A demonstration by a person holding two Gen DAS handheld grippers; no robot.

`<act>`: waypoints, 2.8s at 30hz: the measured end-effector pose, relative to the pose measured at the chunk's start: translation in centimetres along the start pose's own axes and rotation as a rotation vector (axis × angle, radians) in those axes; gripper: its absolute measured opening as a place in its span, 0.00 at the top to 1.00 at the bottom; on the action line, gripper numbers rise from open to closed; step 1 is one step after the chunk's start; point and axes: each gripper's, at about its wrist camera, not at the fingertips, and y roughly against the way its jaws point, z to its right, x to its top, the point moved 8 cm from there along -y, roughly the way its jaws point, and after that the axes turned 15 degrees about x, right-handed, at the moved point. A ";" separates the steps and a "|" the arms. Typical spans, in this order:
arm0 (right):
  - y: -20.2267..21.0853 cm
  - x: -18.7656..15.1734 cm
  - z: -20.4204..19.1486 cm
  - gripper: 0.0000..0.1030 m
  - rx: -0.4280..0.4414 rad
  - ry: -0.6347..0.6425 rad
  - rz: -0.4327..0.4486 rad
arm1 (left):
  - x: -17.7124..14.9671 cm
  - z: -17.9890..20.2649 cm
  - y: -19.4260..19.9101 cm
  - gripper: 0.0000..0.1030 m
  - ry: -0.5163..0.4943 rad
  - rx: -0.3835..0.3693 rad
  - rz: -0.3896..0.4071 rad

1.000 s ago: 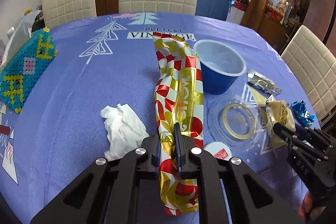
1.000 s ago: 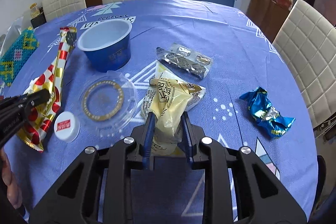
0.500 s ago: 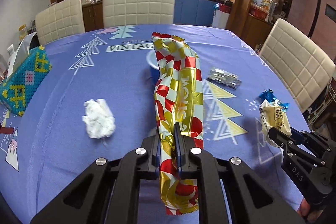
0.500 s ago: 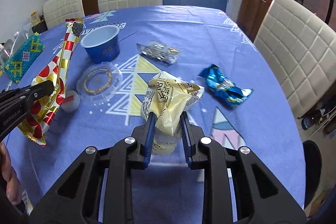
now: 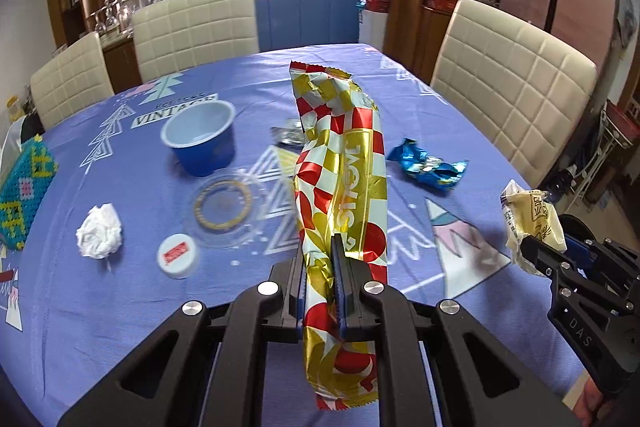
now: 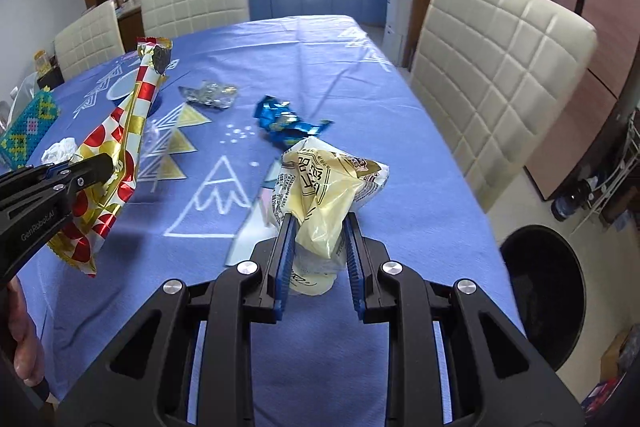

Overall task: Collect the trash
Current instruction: 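Carry both items to the black bin while right tool releases the yellow snack bag, then open the left tool over the bin to drop the red-gold wrapper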

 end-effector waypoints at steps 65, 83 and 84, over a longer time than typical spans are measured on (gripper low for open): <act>12.7 -7.5 26.4 0.24 -0.293 -0.324 0.141 | -0.7 31.3 6.9 0.90 -0.364 -0.217 0.068; 14.2 -9.0 29.1 0.24 -0.323 -0.379 0.165 | -2.0 35.3 8.3 0.89 -0.423 -0.272 0.078; 14.3 -9.1 29.3 0.24 -0.323 -0.382 0.166 | -2.0 35.4 8.4 0.89 -0.425 -0.273 0.078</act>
